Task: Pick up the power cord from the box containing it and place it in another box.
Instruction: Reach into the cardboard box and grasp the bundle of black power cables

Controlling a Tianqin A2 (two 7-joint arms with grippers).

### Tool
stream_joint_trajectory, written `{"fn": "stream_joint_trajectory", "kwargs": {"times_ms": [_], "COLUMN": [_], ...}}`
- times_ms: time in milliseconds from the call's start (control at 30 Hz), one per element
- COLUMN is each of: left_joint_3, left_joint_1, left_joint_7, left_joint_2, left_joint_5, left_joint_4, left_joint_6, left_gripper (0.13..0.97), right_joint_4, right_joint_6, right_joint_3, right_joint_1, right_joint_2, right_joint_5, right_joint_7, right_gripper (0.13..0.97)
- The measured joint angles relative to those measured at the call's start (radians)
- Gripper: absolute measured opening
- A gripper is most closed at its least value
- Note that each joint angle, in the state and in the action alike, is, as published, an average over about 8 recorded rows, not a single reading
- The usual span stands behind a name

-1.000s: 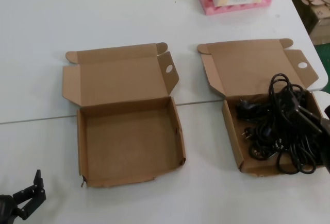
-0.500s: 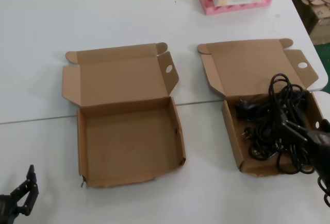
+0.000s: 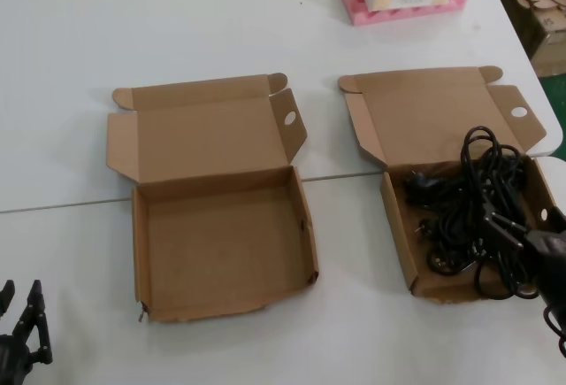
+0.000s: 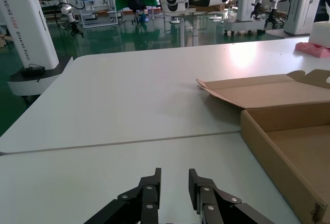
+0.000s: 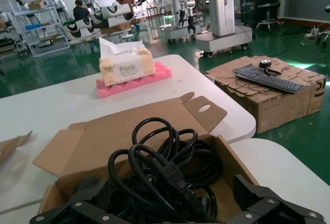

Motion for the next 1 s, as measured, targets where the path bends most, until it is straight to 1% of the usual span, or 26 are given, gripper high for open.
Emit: {"fn": "stream_joint_trajectory", "kwargs": {"times_ms": [167,200,267,333,467,533,600,700,833,867,900,1000], "left_joint_3": [0.0,0.0,0.0,0.0,0.0,0.0,0.0,0.0,0.0,0.0,0.0,0.0], "left_joint_1": [0.0,0.0,0.0,0.0,0.0,0.0,0.0,0.0,0.0,0.0,0.0,0.0], "left_joint_7": [0.0,0.0,0.0,0.0,0.0,0.0,0.0,0.0,0.0,0.0,0.0,0.0], "left_joint_2": [0.0,0.0,0.0,0.0,0.0,0.0,0.0,0.0,0.0,0.0,0.0,0.0], "left_joint_5": [0.0,0.0,0.0,0.0,0.0,0.0,0.0,0.0,0.0,0.0,0.0,0.0], "left_joint_4": [0.0,0.0,0.0,0.0,0.0,0.0,0.0,0.0,0.0,0.0,0.0,0.0], "left_joint_6": [0.0,0.0,0.0,0.0,0.0,0.0,0.0,0.0,0.0,0.0,0.0,0.0], "left_gripper": [0.286,0.269,0.237,0.228,0.195,0.179,0.171,0.171,0.167,0.166,0.165,0.163], "right_joint_4": [0.001,0.001,0.001,-0.002,-0.015,-0.024,-0.034,-0.047,-0.062,-0.066,-0.069,-0.081], "right_joint_6": [0.015,0.022,0.05,0.096,0.258,0.352,0.448,0.582,0.729,0.758,0.783,0.83], "right_joint_3": [-0.018,-0.025,-0.051,-0.096,-0.244,-0.33,-0.421,-0.557,-0.727,-0.762,-0.794,-0.857], "right_joint_1": [-0.006,-0.007,-0.009,-0.01,-0.008,-0.002,0.009,0.036,0.083,0.094,0.105,0.129], "right_joint_2": [0.012,0.016,0.035,0.064,0.159,0.21,0.261,0.332,0.41,0.425,0.437,0.46], "right_joint_5": [0.0,-0.005,-0.028,-0.072,-0.197,-0.24,-0.256,-0.232,-0.164,-0.146,-0.129,-0.087], "right_joint_7": [0.0,0.0,0.0,0.0,0.0,0.0,0.0,0.0,0.0,0.0,0.0,0.0], "right_gripper": [0.814,0.814,0.771,0.727,0.64,0.64,0.64,0.56,0.452,0.425,0.425,0.366]}}
